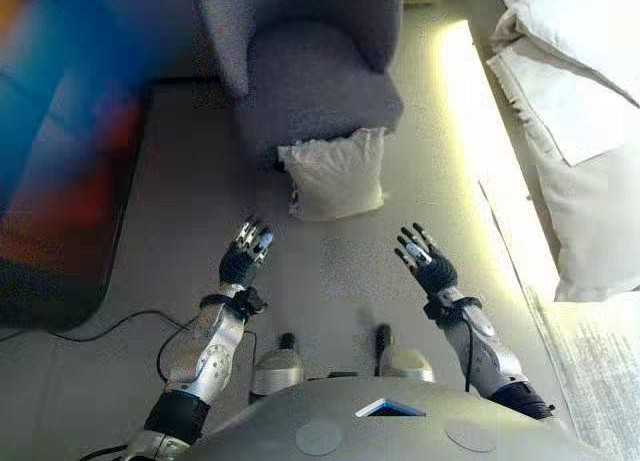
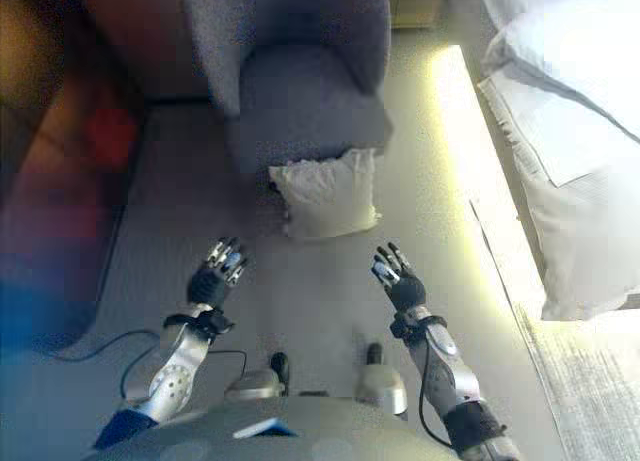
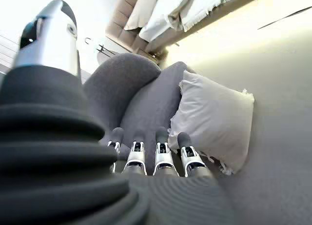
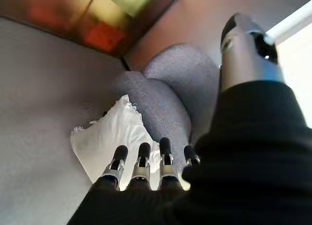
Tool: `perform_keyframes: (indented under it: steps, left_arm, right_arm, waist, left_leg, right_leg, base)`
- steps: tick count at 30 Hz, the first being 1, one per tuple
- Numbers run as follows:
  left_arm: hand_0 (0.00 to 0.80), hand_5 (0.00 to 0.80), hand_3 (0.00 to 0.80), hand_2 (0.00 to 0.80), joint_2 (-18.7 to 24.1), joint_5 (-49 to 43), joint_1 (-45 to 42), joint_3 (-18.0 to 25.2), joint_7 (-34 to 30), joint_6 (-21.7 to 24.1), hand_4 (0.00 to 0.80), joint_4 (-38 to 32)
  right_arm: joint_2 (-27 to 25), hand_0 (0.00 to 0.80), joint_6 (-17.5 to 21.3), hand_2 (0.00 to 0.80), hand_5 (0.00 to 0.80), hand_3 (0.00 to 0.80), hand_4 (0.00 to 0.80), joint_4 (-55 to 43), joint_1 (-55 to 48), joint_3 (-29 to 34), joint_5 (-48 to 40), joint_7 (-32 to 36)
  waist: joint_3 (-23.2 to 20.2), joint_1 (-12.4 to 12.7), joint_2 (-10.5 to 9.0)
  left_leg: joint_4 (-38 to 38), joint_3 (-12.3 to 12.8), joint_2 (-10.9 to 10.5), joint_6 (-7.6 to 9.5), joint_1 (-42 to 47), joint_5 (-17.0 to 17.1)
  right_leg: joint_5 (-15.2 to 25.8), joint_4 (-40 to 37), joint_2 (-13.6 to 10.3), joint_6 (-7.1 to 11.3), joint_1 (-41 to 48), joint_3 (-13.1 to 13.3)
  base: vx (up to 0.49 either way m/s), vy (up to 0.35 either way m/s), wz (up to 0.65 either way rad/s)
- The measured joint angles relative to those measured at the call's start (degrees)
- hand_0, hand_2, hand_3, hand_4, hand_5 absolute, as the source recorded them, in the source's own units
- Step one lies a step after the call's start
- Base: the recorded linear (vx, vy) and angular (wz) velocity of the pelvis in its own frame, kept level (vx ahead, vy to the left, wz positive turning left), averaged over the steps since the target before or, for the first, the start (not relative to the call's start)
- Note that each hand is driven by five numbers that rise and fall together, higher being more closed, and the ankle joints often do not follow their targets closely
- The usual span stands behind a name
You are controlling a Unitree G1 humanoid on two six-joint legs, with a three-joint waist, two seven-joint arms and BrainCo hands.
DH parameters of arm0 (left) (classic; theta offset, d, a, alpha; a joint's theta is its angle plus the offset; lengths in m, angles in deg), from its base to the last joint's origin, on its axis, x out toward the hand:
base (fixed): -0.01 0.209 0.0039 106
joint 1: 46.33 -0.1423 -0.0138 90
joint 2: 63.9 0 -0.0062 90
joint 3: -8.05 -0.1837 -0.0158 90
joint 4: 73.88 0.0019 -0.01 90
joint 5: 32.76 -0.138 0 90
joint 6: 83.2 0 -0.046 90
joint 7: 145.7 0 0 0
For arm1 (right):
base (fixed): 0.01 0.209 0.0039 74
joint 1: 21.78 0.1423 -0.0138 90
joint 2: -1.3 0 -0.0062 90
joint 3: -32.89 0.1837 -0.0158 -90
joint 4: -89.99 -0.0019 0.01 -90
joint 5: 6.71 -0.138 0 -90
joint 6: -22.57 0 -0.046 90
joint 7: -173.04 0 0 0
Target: Pick up the cushion and take it to the sofa
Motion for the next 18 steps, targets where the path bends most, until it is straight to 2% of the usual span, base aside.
perform_keyframes:
  steps: [11, 18]
  left_arm:
    - [0.0, 0.0, 0.0, 0.0, 0.0, -1.1, -0.4, 0.0, 2.9, 0.3, 0.0, 0.0]
    - [0.0, 0.0, 0.0, 0.0, 0.0, -2.2, -1.1, 0.3, 3.0, 0.7, 0.0, 0.0]
  right_arm:
    - [0.0, 0.0, 0.0, 0.0, 0.0, 0.0, 0.0, 0.1, -0.1, -0.3, 0.7, 0.2]
    - [-0.1, 0.0, 0.7, 0.0, 0.0, 0.0, 0.0, 0.1, -0.5, -0.3, 5.2, -1.3]
  waist:
    - [-1.5, 0.0, -0.33]
    - [-2.4, 0.0, -0.39]
  left_leg:
    - [0.0, -0.1, 0.0, -0.02, -0.3, 0.0]
    - [0.0, 0.0, 0.1, -0.02, -0.1, 0.0]
  right_leg:
    - [0.0, 0.0, 0.1, -0.01, 0.0, -0.1]
    - [0.0, 0.0, 0.1, -0.04, 0.0, -0.1]
  base:
    - [0.007, -0.006, 0.0]
    - [0.023, -0.01, 0.0]
